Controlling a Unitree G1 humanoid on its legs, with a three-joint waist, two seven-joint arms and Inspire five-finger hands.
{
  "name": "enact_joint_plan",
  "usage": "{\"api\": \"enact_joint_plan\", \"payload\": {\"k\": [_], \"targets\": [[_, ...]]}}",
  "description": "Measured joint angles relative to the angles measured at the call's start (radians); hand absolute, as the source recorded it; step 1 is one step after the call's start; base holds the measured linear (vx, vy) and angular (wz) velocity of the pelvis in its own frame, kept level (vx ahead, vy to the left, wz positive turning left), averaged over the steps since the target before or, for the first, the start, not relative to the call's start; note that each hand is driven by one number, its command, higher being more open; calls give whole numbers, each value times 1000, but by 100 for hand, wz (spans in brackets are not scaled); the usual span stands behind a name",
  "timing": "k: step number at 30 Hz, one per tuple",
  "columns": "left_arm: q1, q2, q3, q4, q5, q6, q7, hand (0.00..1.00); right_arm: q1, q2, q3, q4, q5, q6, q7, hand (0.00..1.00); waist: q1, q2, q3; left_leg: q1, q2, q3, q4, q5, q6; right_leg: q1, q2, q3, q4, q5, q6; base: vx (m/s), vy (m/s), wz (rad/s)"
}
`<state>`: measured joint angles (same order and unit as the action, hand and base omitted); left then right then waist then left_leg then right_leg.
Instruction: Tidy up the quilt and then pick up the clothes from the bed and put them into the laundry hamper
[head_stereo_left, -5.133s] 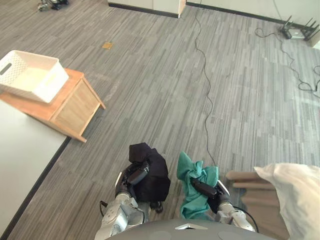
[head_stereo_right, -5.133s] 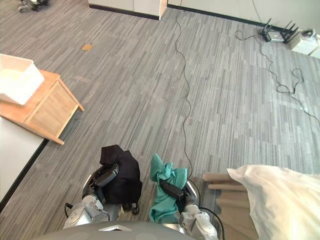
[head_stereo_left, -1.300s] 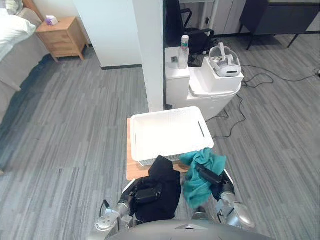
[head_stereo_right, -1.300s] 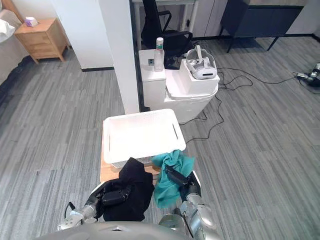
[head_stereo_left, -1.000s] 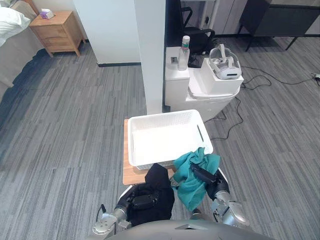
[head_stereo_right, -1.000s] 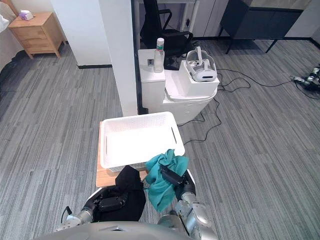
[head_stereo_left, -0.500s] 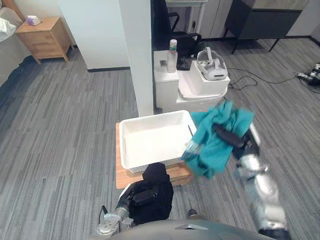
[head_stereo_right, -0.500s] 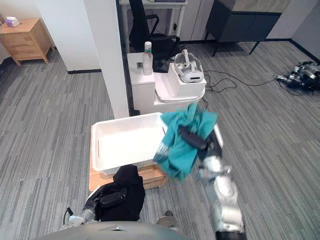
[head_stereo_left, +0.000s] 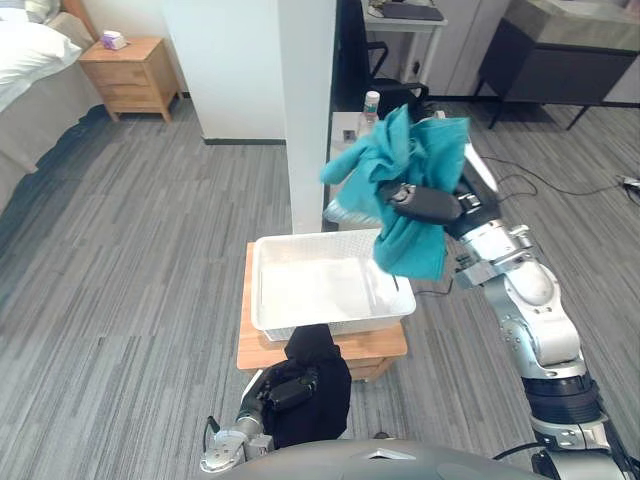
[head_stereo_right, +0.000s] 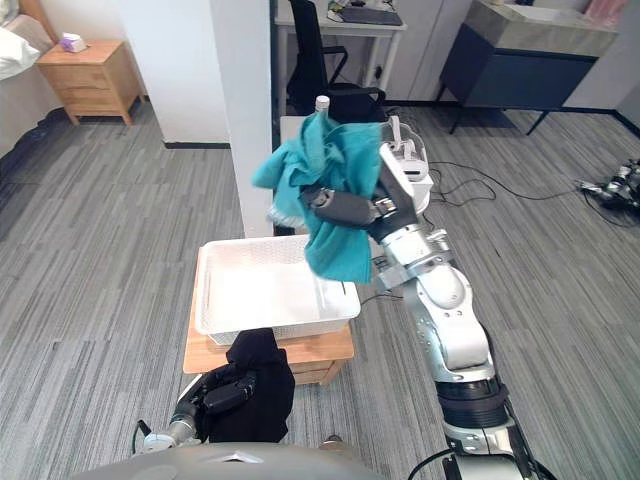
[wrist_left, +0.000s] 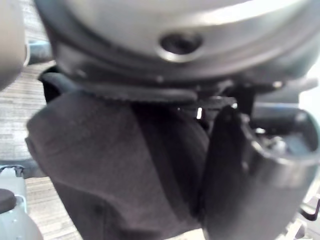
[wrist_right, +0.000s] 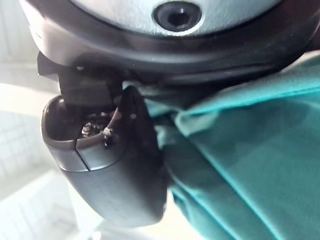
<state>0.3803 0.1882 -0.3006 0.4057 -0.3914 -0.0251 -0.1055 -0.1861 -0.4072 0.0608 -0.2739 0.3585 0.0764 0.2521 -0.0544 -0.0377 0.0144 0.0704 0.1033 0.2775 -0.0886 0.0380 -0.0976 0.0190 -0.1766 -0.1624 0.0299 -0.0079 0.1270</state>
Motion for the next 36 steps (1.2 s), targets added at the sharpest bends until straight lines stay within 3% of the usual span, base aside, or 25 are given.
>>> {"api": "enact_joint_plan", "payload": {"k": [7, 12, 16, 18, 20, 23, 25, 26, 30, 33, 36], "targets": [[14, 4, 0, 19, 0, 6, -9, 0, -77, 14, 103, 215, -2, 104, -65, 0, 34, 8, -3, -33, 3, -52, -1, 37, 4, 1, 1, -39, 0, 1, 0, -64, -15, 24], [25, 18, -8, -53, -1, 44, -38, 0, -189, 69, 148, 479, -41, 135, -156, 0, 55, 44, 20, -69, 11, -92, -1, 66, 4, 1, 10, -79, -12, 15, -12, -106, -18, 22], [0, 18, -8, -156, -45, 51, -64, 0, -372, 66, 125, 647, -42, 132, -230, 0, 62, 96, 119, -142, 13, -129, -1, 99, 12, -48, 14, -108, -18, 42, -23, -182, 3, 26], [-49, 14, -8, -185, -48, 47, -75, 0, -510, 41, 51, 776, -41, 112, -277, 0, 79, 135, 207, -201, 14, -139, -1, 130, 22, -97, 15, -123, -18, 68, -27, -189, 22, 23], [-78, 13, -7, -187, -53, 42, -75, 0, -600, 6, -13, 873, -57, 87, -293, 0, 85, 157, 260, -241, 13, -150, -1, 152, 28, -127, 14, -138, -18, 85, -28, -133, 27, 19], [-86, 13, -3, -187, -75, 28, -75, 0, -660, -86, -88, 936, -80, 43, -300, 0, 106, 165, 329, -264, 7, -150, -1, 172, 30, -146, 9, -138, -18, 100, -18, -47, 23, 6], [-78, 14, -2, -187, -76, 26, -77, 0, -660, -120, -125, 938, -80, 31, -294, 0, 106, 165, 332, -274, 2, -150, -1, 177, 30, -157, 4, -138, -15, 101, -18, 33, 14, 2], [-78, 14, -2, -187, -76, 24, -81, 0, -659, -137, -141, 944, -80, 17, -282, 100, 103, 167, 334, -273, -2, -147, 0, 177, 30, -157, -1, -136, -15, 101, -17, 62, 13, -4], [-77, 14, -3, -204, -76, -12, -110, 0, -634, -148, -160, 969, -140, -28, -238, 100, 97, 167, 334, -250, -3, -125, 2, 177, 30, -146, -3, -119, -13, 100, -19, 38, -1, -9], [-68, 14, -17, -221, -75, -70, -117, 0, -523, -128, -144, 974, -209, -58, -206, 100, 99, 172, 332, -190, 5, -102, -2, 155, 28, -96, 5, -106, -10, 80, -32, -22, -20, -11], [-61, 19, -15, -241, -75, -102, -116, 0, -429, -83, -127, 970, -244, -74, -203, 100, 90, 171, 331, -167, 13, -87, -2, 140, 27, -77, 11, -98, -19, 75, -25, -49, -28, -10]]}}
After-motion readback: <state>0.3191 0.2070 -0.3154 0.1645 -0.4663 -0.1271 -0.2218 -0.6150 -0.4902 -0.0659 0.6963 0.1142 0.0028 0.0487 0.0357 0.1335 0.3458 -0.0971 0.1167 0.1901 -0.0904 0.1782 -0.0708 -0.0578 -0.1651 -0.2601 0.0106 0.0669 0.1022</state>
